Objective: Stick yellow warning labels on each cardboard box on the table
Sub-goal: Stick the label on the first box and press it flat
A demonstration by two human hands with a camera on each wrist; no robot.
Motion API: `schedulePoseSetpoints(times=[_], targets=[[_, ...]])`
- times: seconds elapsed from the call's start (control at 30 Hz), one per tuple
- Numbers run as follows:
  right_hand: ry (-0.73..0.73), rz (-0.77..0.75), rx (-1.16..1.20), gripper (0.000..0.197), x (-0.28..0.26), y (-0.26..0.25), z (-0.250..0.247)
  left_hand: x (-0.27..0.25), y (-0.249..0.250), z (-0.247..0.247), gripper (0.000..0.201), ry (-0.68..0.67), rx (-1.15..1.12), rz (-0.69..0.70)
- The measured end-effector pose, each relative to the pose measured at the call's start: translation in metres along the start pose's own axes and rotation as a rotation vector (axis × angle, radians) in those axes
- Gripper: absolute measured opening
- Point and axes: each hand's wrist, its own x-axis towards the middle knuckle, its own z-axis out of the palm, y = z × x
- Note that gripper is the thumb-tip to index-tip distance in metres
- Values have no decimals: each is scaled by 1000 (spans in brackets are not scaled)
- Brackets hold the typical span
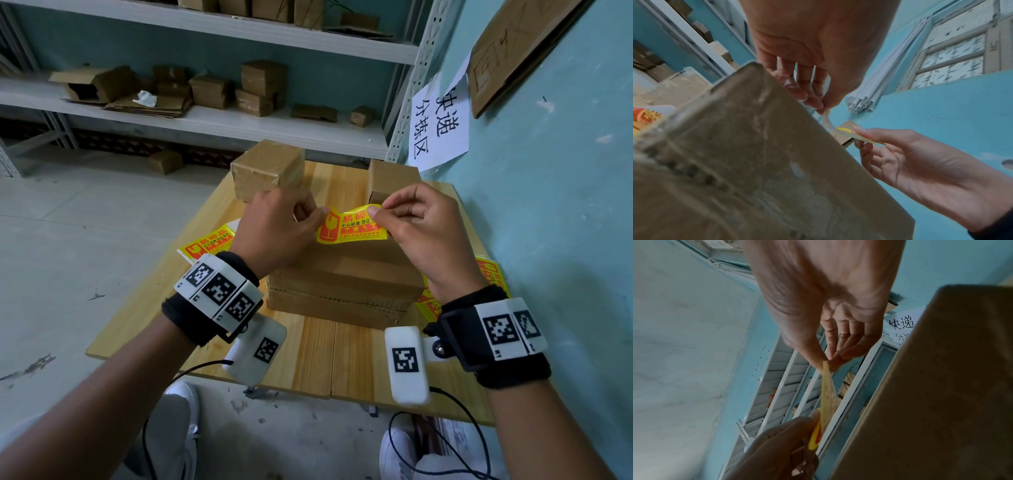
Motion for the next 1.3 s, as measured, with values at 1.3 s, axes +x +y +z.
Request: schedulePoseSetpoints(times=[1.3], targets=[[-8, -193, -352, 10, 1, 0, 7, 9, 5, 2, 24, -2, -31, -111]])
